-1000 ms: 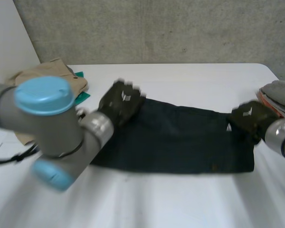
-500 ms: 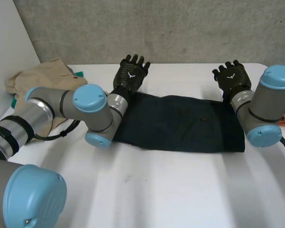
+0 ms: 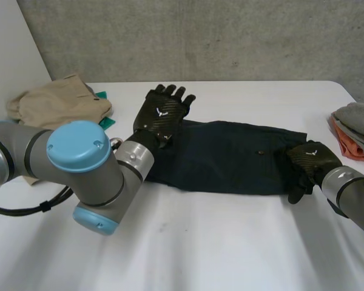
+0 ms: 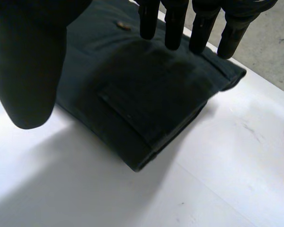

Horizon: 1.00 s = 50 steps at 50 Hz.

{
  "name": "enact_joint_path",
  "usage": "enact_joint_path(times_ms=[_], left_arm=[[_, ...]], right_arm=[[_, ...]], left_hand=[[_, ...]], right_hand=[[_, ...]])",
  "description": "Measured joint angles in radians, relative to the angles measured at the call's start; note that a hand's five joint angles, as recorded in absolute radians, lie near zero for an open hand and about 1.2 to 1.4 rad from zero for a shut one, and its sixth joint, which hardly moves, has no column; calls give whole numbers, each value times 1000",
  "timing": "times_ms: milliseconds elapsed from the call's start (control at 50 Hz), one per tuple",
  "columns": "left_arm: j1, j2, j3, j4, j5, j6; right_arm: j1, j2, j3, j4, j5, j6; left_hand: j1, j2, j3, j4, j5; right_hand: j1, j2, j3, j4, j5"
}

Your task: Fold the laundry.

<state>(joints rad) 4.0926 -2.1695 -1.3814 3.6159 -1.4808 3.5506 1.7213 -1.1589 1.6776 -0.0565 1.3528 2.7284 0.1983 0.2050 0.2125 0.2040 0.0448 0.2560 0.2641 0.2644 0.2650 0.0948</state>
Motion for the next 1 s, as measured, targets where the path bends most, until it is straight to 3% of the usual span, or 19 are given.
enact_joint_path(times_ms=[60, 120, 140, 260, 440, 520, 640, 680, 740, 800, 880, 1000], left_arm=[[-1, -1, -11, -1, 0, -10], [-1, -4, -12, -2, -1, -19], [-1, -4, -12, -2, -2, -21], [-2, 8, -15, -4, -6, -39], [0, 86, -64, -3, -5, -51], [3, 107, -83, -3, -6, -61], [3, 117, -88, -3, -9, -85], [3, 118, -85, -3, -10, -89], [1, 119, -77, -3, -10, -94], [0, 120, -64, -3, -10, -95], [-2, 119, -30, -3, -10, -99], [-16, 104, 72, -6, -9, -135]], right_arm=[[-11, 57, -4, -75, -2, -5], [-15, 102, -17, -137, 10, -13], [-17, 108, -19, -148, 15, -17], [-48, 72, -5, -210, 69, -123], [-125, -64, 22, -220, 91, -535], [-1, -68, -17, -219, 14, -661], [245, 13, -79, -212, -211, -713], [300, 60, -95, -206, -265, -713], [355, 118, -118, -190, -289, -707], [382, 146, -141, -172, -245, -679], [381, 107, -155, -153, -168, -545], [306, -70, -141, -150, -144, -58]], left_hand=[[0, 0, 0, 0, 0], [0, 0, 0, 0, 0], [0, 0, 0, 0, 0], [0, 0, 0, 0, 0], [0, 0, 0, 0, 0], [0, 0, 0, 0, 0], [0, 0, 0, 0, 0], [0, 0, 0, 0, 0], [0, 0, 0, 0, 0], [0, 0, 0, 0, 0], [0, 0, 0, 0, 0], [0, 0, 0, 0, 0]], right_hand=[[286, 302, 295, 293, 276], [622, 804, 792, 789, 728], [647, 846, 843, 841, 776], [663, 867, 892, 928, 842], [663, 874, 892, 930, 855], [663, 880, 909, 934, 863], [663, 904, 924, 934, 882], [666, 900, 920, 928, 881], [315, 404, 425, 427, 412], [-7, 14, 32, 43, 51], [-36, -54, -55, -56, -49], [-36, -54, -55, -56, -51]])
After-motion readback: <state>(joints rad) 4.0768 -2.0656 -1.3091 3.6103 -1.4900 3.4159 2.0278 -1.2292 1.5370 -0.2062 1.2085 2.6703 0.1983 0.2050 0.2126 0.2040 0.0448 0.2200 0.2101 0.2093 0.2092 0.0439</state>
